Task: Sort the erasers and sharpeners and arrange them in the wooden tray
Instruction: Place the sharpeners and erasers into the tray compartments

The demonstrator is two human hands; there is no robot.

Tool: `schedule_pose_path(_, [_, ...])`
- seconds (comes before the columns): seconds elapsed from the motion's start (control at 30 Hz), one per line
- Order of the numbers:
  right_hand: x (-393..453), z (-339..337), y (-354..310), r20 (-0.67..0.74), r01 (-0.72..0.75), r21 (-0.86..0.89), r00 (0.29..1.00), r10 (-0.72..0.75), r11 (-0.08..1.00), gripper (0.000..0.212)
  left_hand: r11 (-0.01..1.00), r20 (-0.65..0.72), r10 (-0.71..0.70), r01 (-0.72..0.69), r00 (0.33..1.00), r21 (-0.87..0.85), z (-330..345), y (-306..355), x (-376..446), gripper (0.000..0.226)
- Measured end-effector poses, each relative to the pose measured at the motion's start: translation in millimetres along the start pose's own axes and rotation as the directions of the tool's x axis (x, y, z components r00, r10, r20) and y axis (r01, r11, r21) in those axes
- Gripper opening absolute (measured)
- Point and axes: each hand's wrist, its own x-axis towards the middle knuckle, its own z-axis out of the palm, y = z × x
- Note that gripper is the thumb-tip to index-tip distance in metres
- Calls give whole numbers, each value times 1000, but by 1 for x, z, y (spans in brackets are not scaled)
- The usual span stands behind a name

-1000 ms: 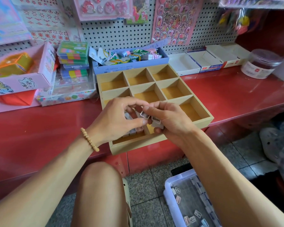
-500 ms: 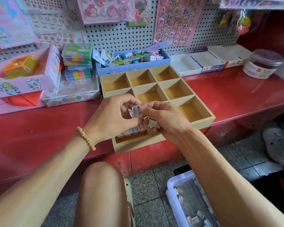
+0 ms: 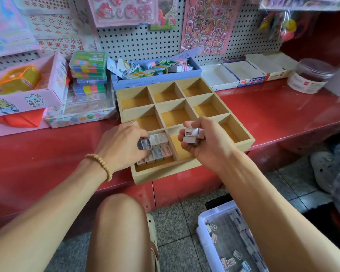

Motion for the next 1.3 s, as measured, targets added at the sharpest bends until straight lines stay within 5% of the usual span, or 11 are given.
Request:
schedule_pose_path(0.5, [0, -6, 4, -10, 8, -72, 1000, -9, 997, 14, 995, -31, -4, 1, 1000, -104, 0, -2, -4, 20])
schedule_pose_path(0.73, [-5, -6, 9, 111, 33, -87, 994, -23, 996, 25, 985, -83, -3, -11, 997, -171, 0, -1, -4, 26])
schedule_pose_path(0.87, [-6, -2, 12, 198, 74, -134, 979, -46, 988, 27, 877, -185, -16, -75, 983, -474, -11, 19, -4, 19])
schedule_pose_path(1.0, [-4, 5, 15, 256, 123, -210, 964, -67, 970, 30, 846, -109, 64, -112, 992, -521, -16, 38, 2, 12])
schedule_pose_path(1.17, [-5, 9, 15, 268, 149, -228, 960, -85, 962, 34, 834, -175, 76, -159, 982, -528, -13, 41, 5, 9])
schedule_pose_path(1.3, [-5, 4, 16, 245, 109, -149, 967, -70, 983, 32, 685, -157, 15, -124, 987, -718, -17, 37, 5, 12])
